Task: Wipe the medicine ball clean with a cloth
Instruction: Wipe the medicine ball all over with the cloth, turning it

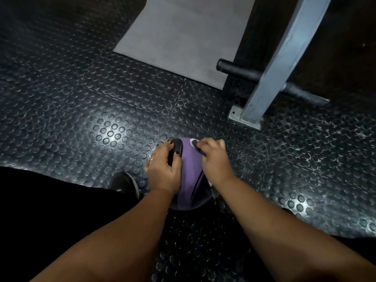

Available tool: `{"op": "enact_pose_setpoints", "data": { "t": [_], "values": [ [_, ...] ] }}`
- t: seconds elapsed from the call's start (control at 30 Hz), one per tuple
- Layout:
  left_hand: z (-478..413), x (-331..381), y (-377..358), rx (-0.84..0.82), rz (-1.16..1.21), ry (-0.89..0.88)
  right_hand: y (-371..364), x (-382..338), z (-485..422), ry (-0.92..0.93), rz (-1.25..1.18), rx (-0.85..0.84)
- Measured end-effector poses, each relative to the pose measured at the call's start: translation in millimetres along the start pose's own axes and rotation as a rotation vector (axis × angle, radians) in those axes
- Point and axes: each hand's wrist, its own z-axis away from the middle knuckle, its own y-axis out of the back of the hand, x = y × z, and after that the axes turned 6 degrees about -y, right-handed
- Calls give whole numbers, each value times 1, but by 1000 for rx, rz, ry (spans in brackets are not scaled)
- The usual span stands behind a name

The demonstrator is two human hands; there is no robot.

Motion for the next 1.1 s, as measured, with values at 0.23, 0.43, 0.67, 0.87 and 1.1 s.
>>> {"op": "enact_pose_setpoints", "data": {
  "t": [0.23, 0.43, 0.67, 0.87, 1.1],
  "values": [
    [-9, 1, 12, -49, -94, 108, -7, 7, -42, -11, 57, -154],
    [-40, 27, -3, 14, -199, 420, -16, -11, -47, -62, 75, -190],
    [-14, 19, 4, 88, -258, 341, -15, -24, 39, 64, 12, -6],
    [-12, 13, 13, 63, -229, 378, -20, -28, 71, 278, 78, -78],
    [-6, 13, 6, 177, -184, 423, -23, -24, 68, 284, 38, -39]
  ]
}}
